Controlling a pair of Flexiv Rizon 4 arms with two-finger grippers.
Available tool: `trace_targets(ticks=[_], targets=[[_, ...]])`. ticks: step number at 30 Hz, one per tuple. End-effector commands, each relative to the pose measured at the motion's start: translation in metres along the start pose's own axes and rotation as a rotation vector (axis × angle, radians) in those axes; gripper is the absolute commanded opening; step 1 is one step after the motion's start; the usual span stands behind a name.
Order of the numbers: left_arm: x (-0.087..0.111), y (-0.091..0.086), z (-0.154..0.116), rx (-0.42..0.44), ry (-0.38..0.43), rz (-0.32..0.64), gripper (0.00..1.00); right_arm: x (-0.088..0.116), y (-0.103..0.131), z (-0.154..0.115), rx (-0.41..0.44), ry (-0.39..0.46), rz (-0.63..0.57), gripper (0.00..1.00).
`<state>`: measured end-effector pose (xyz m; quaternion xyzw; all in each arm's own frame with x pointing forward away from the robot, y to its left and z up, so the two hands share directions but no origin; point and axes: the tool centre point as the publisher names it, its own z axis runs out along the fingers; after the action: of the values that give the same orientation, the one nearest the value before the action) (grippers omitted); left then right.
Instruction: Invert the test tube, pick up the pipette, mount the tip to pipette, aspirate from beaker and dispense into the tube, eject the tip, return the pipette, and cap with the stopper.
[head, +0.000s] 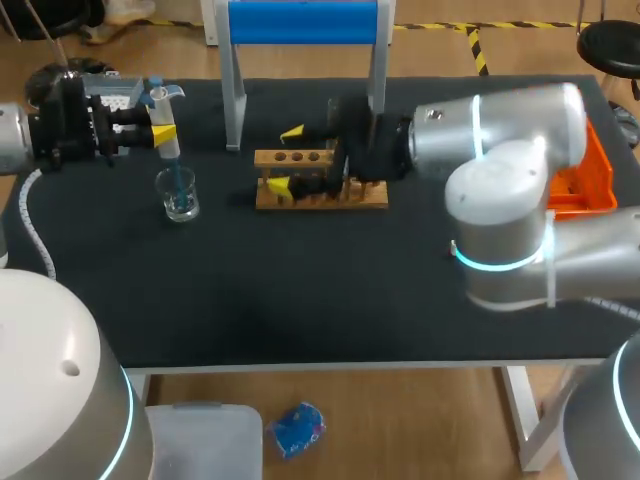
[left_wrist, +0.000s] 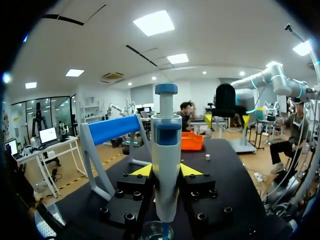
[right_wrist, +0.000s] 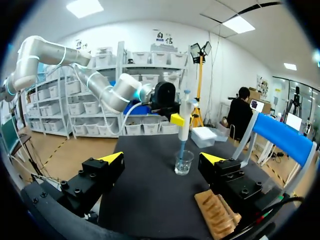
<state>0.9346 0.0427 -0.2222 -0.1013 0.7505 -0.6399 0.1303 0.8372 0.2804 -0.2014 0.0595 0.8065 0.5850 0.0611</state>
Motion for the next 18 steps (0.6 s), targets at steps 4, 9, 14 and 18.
trace_targets(ticks=[4,9,14,18], targets=[[0.001,0.000,0.001,0.000,-0.005,0.002,0.00,-0.025,0.038,-0.020,0.124,0.337,-0.029,1.00],[0.001,0.000,0.001,0.000,-0.005,0.002,0.00,-0.042,0.057,-0.006,0.145,0.395,-0.049,1.00],[0.001,0.000,0.001,0.000,-0.005,0.002,0.00,-0.055,0.072,0.014,0.168,0.451,-0.079,1.00],[0.001,0.000,0.001,0.000,-0.005,0.002,0.00,-0.062,0.083,0.033,0.175,0.456,-0.092,1.00]])
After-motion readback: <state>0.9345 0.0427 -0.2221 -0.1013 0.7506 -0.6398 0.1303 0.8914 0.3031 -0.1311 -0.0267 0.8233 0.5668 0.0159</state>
